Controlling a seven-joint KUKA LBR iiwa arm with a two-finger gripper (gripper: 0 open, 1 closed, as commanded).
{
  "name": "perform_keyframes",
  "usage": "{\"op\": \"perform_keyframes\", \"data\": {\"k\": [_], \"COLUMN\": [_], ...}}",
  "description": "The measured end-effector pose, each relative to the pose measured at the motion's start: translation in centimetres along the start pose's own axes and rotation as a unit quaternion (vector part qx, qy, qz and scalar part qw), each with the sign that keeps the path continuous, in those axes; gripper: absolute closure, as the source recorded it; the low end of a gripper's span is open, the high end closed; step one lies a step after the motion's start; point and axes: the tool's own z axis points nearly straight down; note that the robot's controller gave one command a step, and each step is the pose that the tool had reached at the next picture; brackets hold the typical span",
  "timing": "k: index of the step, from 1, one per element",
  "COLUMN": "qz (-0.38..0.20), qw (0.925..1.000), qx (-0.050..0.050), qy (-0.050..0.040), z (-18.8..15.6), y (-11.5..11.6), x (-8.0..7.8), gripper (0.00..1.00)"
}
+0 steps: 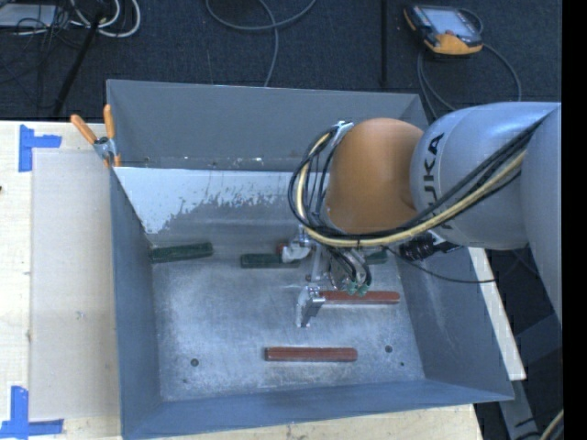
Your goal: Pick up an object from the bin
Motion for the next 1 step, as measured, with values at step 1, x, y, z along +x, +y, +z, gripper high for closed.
{"op": "perform_keyframes", "data": {"k": [1], "qz": [-0.051], "qw": [0.9987], "qx": [0.0], "qy": [-0.0009], "z": [5.05], "y": [-3.71], "x": [5.78], "gripper": [0.0]}}
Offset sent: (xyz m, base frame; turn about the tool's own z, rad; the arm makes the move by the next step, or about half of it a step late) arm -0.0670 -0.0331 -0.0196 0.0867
